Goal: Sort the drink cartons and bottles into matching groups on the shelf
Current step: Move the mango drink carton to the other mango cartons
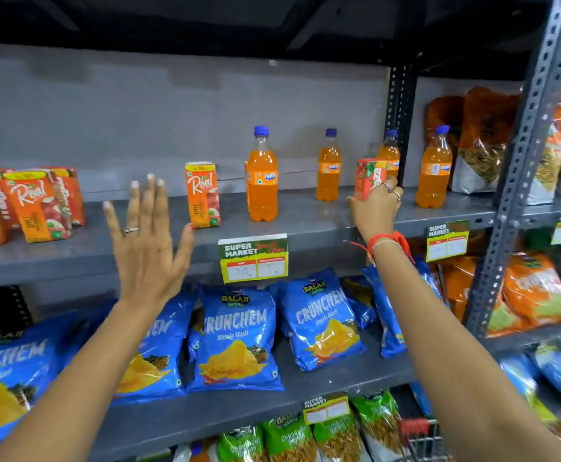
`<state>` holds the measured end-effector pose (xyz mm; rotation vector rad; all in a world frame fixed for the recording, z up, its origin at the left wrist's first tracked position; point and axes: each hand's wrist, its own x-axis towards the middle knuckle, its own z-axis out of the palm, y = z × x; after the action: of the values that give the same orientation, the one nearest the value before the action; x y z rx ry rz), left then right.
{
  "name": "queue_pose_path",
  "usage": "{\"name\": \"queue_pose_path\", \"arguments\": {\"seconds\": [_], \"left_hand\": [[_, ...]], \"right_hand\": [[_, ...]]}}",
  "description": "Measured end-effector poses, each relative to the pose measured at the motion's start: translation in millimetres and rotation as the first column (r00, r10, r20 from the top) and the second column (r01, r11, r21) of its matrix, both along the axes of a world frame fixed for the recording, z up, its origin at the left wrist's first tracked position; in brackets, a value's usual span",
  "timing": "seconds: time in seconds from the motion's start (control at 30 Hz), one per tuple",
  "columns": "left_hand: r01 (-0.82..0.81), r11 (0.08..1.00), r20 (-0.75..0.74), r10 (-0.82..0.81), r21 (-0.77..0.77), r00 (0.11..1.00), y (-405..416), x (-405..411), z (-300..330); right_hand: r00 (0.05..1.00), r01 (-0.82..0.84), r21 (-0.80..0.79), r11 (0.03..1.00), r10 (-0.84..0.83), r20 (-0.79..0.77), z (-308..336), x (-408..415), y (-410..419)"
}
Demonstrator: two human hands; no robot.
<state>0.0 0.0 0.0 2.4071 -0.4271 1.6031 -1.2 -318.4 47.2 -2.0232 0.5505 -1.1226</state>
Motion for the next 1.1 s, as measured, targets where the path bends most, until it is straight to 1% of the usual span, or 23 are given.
{"name": "queue_pose_path", "arguments": {"seconds": [0.1,0.23,0.3,0.43,0.5,0.6,0.7,0.8,0.9,1.1], "left_hand": [[-0.033,0.999,-0.004,0.033,-0.011,0.999,8,6,-5],[-0.105,0.994,-0.011,0.105,-0.015,0.994,10,19,-20],[-0.141,0.99,0.013,0.141,-0.007,0.99,10,25,-22],[-0.161,0.987,0.051,0.162,-0.027,0.985,7,27,-23],[-0.171,0.985,0.058,0.172,-0.028,0.983,8,28,-24],[-0.193,0.981,0.054,0.195,-0.036,0.979,10,28,-24],[-0.191,0.981,0.052,0.193,-0.035,0.98,12,27,-24],[-0.177,0.984,0.048,0.177,-0.017,0.983,14,28,-22],[-0.175,0.985,0.045,0.174,0.005,0.984,19,29,-22],[-0.167,0.985,0.04,0.165,0.049,0.986,43,30,-21]], "right_hand": [[0.999,0.008,0.045,0.999,-0.006,-0.045,4,11,-9],[0.997,0.008,0.049,0.999,-0.004,-0.073,6,31,-22],[0.998,0.021,0.045,0.999,-0.019,-0.055,5,39,-28],[0.997,0.074,-0.007,0.997,-0.074,-0.025,1,48,-35],[0.998,0.069,-0.007,0.998,-0.069,-0.008,-1,49,-34],[0.995,0.045,-0.04,0.998,-0.041,0.094,-4,41,-23],[0.977,-0.027,-0.065,0.998,0.04,0.208,-8,28,1],[0.952,-0.138,-0.06,0.989,0.149,0.268,-3,16,38],[0.924,-0.253,-0.069,0.965,0.262,0.278,2,6,79],[0.889,-0.373,-0.098,0.923,0.386,0.246,-5,3,150]]}}
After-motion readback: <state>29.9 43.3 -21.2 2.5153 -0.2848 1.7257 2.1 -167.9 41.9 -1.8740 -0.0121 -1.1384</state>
